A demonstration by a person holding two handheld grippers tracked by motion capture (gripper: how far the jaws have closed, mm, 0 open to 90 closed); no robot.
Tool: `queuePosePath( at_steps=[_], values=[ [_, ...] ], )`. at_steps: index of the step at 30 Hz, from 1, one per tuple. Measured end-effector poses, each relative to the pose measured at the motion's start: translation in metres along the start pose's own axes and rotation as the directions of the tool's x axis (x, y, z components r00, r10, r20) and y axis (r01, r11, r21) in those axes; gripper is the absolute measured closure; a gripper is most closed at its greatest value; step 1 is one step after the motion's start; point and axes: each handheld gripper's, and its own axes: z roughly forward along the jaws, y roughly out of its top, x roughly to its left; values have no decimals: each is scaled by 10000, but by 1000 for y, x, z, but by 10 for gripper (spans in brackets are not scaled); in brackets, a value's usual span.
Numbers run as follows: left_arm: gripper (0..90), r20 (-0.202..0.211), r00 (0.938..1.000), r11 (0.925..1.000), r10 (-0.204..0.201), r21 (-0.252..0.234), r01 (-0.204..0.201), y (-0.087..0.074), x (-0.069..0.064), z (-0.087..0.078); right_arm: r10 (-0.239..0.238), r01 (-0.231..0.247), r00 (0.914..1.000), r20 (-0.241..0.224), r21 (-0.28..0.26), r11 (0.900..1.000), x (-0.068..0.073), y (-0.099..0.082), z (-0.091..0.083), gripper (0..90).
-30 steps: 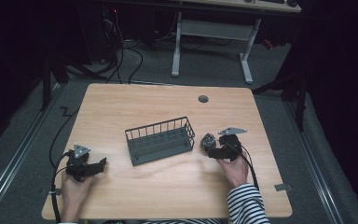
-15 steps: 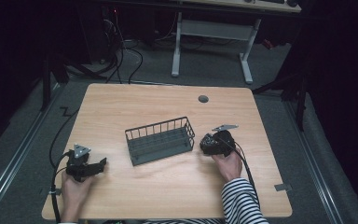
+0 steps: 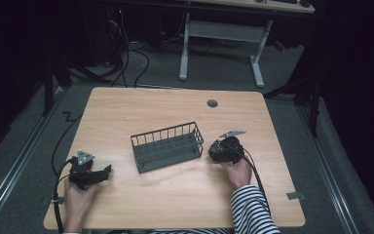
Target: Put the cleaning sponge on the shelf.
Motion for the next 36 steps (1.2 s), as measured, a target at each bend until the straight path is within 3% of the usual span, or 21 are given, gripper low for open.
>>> queuePosePath(
  at_steps=[8, 17, 24, 31, 36],
  values=[
    [203, 0, 10000, 10000, 1, 2, -1, 0, 0, 0, 163, -176, 9994, -299, -446, 9989, -3, 0, -11, 374],
    [203, 6, 10000, 10000, -2, 1, 2, 0, 0, 0, 226, -306, 9970, -739, -1090, 9936, -2, 13, -38, 381],
    [204, 4, 10000, 10000, -9, -1, 9, 0, 0, 0, -13, -110, 9964, -848, -1450, 9894, 0, 29, -59, 385],
    [207, 10, 10000, 10000, -39, -12, 39, 0, 0, 0, -591, 332, 9918, -1130, -2188, 9752, 9, 49, -84, 385],
    [209, 12, 10000, 10000, -42, -16, 42, 0, 0, 0, -849, 516, 9865, -1398, -2268, 9726, 17, 64, -87, 386]
  ],
)
